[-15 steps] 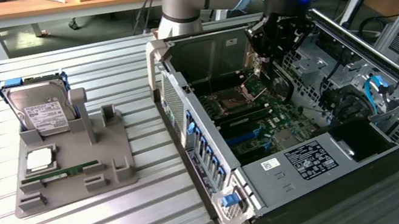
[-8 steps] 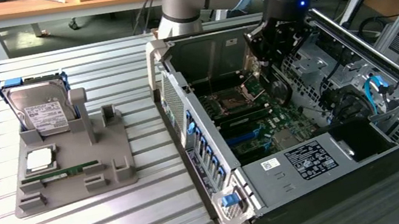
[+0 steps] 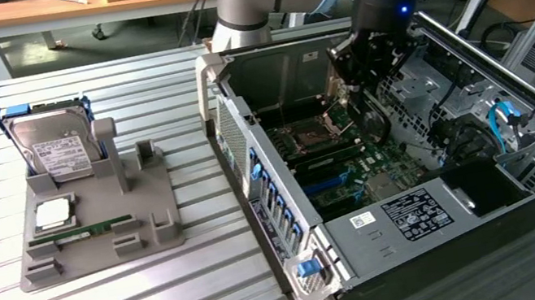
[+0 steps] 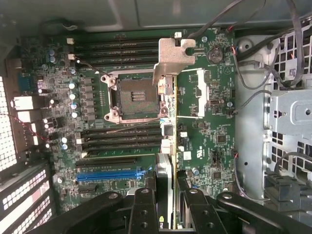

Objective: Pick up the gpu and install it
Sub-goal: 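Pick up the gpu and move the gpu toward the slot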

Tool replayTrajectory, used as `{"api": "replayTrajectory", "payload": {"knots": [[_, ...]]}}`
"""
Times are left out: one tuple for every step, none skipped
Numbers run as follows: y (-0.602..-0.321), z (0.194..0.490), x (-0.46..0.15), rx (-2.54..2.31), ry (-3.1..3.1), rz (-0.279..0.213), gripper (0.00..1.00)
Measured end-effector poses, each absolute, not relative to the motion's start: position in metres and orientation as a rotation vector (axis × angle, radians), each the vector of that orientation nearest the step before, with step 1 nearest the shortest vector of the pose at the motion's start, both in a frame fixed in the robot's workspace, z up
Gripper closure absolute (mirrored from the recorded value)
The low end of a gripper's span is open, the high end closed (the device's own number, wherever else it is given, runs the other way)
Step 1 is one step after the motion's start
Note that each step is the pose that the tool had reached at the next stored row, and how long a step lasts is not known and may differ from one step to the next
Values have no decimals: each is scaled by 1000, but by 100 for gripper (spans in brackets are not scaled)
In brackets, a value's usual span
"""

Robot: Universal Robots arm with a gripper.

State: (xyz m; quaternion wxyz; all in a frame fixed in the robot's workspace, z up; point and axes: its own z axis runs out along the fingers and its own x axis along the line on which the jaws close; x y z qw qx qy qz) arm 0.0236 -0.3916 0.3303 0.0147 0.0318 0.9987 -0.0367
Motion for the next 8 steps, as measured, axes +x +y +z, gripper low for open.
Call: {"api": "replayTrajectory", "payload": {"knots": [[-392,330,24,99,3109,-114,73],[-392,329,24,99,3109,-115,73],[-392,329,24,99,3109,-114,73],[-392,328,24,99,3109,-114,73],[-392,328,24,99,3109,-115,73],[-392,327,24,99,3109,-115,73],[-392,327,24,99,3109,-115,73],[-392,326,24,99,3109,-115,73]]}}
